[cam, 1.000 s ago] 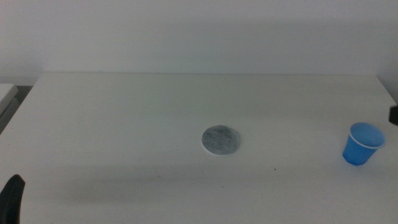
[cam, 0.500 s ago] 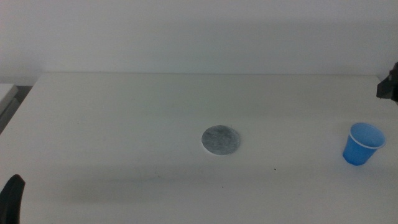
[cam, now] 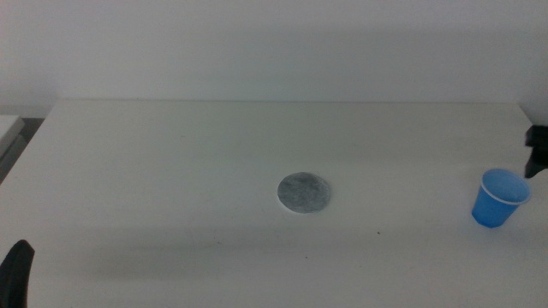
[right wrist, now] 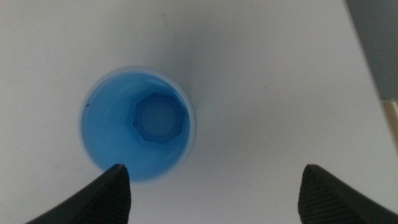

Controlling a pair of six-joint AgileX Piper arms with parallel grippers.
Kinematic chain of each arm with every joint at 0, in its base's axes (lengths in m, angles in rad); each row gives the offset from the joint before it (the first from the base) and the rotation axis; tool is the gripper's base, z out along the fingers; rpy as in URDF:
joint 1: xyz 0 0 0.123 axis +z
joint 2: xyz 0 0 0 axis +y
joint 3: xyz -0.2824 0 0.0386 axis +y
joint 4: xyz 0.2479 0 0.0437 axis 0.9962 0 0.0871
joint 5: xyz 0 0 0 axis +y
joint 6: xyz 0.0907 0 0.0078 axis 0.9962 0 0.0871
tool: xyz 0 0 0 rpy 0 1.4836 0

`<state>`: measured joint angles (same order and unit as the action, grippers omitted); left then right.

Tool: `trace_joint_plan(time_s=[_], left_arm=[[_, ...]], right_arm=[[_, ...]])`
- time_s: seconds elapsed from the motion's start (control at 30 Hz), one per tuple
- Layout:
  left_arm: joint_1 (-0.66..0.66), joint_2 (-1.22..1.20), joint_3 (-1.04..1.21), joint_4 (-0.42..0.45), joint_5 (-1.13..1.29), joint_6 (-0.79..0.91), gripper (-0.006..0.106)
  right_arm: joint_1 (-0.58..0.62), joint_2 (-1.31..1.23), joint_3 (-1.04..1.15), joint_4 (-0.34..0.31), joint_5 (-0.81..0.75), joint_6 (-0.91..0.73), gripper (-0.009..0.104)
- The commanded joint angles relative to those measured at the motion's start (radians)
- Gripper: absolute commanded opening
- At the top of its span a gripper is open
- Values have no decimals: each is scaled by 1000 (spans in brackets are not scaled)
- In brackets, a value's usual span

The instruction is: Place an empty cup on a cup mat.

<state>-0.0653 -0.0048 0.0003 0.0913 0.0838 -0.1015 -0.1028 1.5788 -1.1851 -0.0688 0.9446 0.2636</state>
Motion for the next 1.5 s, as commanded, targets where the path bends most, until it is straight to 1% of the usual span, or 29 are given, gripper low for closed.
trace_joint_plan(time_s=[0.0,0.07,0.2,0.23,0.27,0.33,0.43,0.47,0.5,0.6,0.7,0.87,1.0,1.13,1.3,1.47], left_arm=[[-3,5,0,-3,-12,-4,94],[-3,5,0,-3,-12,-4,94],[-3,5,0,-3,-12,-4,94],[-3,5,0,-3,-12,-4,94],[-3,5,0,-3,-12,-4,94],[-3,5,0,-3,-12,-4,94],[-3,5,0,-3,-12,-4,94],[-3,5,0,-3,-12,-4,94],[-3,5,0,-3,-12,-4,94],[-3,5,0,-3,-12,-4,94],[-3,5,0,-3,-12,-4,94],[-3,5,0,-3,-12,-4,94],[-3,5,0,-3,-12,-4,94],[-3,5,0,-3,-12,-4,94],[-3,5,0,-3,-12,-4,94],[-3,5,0,-3,-12,-4,94]], right_arm=[[-7,46,-9,5,-32,1,76],[-7,86,-9,18,-56,-1,76],[-7,151,-9,20,-94,-1,76],[-7,162,-9,20,-102,-1,74],[-7,176,-9,18,-111,-1,69],[-7,199,-9,20,-123,-1,54],[-7,219,-9,20,-144,4,18],[-7,222,-9,20,-154,4,3],[-7,223,-9,18,-160,4,-2],[-2,217,-34,16,-148,0,-2],[46,191,-99,16,-89,2,-2],[195,184,-263,19,22,13,-2],[326,210,-376,23,43,36,-2],[447,294,-508,23,89,47,-2],[547,401,-636,90,103,50,-2],[616,474,-662,97,105,50,-2]])
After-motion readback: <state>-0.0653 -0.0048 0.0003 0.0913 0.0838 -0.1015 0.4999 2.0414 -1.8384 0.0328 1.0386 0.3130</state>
